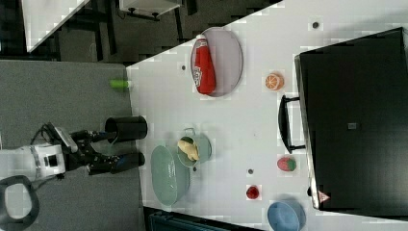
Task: Pick Banana and place it in mug.
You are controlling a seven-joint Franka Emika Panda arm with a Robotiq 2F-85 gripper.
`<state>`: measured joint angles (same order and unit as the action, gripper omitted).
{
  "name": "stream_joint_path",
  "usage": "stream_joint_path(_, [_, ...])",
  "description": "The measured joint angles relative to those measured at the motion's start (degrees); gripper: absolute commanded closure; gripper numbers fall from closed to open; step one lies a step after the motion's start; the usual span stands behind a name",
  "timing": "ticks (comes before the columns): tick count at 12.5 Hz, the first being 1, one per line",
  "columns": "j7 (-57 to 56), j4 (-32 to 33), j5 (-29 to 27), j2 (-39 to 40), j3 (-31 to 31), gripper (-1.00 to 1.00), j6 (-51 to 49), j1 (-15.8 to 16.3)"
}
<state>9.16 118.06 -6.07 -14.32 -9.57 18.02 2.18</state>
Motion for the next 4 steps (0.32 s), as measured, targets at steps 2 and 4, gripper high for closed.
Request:
stream_joint_path(2, [-0.5, -1.5, 5.0, 0.1, 4.8, -1.0, -1.0, -0.8])
stream_joint_path(4, [-1.4, -1.5, 7.0, -0.1, 8.4, -1.0, -1.4, -1.3])
